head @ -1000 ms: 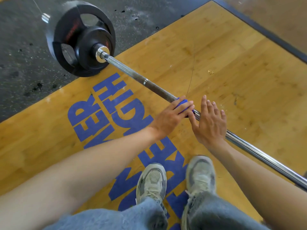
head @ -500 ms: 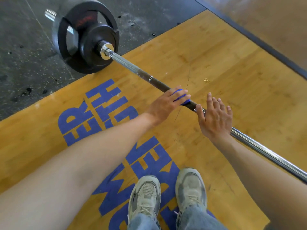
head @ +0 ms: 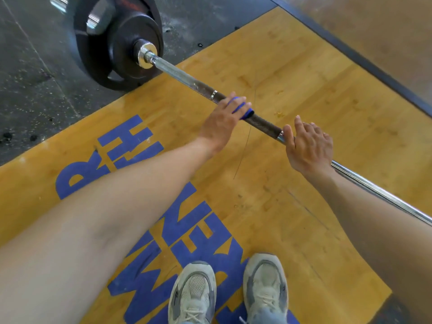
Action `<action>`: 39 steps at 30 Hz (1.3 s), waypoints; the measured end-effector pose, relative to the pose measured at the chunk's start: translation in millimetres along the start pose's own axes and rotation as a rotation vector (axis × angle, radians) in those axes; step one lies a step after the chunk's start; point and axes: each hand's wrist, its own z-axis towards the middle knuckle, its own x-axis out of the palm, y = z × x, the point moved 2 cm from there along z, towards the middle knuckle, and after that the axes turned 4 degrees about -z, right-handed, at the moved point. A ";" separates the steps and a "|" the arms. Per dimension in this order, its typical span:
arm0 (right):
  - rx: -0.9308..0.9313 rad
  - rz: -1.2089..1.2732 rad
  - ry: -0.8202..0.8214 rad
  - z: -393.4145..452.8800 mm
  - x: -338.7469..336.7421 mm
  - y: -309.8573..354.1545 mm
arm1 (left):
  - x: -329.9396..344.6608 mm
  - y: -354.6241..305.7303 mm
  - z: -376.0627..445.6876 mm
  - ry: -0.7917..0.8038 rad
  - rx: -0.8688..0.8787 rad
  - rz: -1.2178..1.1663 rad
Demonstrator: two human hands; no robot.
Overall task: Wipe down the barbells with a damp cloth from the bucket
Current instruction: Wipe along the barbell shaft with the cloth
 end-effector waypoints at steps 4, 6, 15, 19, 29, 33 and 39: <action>0.014 0.025 0.019 20.1 -1.0 -9.9 | 2.8 -15.8 27.1 -0.091 0.087 0.062; 0.020 0.035 0.036 30.2 -2.1 -12.7 | 11.6 -31.5 31.9 -0.061 0.307 0.185; 0.069 0.078 0.028 67.9 -15.8 9.9 | 9.9 34.0 63.6 -0.050 0.123 0.176; -0.013 0.131 0.046 108.9 -15.6 59.8 | 11.0 34.7 73.0 0.018 0.306 0.202; 0.084 0.172 0.175 127.2 -6.2 69.8 | -3.1 47.4 82.9 0.045 0.111 0.069; 0.091 0.213 0.215 131.0 -10.0 65.9 | -25.2 85.4 87.1 0.101 0.009 0.083; 0.078 0.187 0.232 136.6 -12.6 63.4 | -19.7 58.7 101.4 0.150 -0.385 -0.019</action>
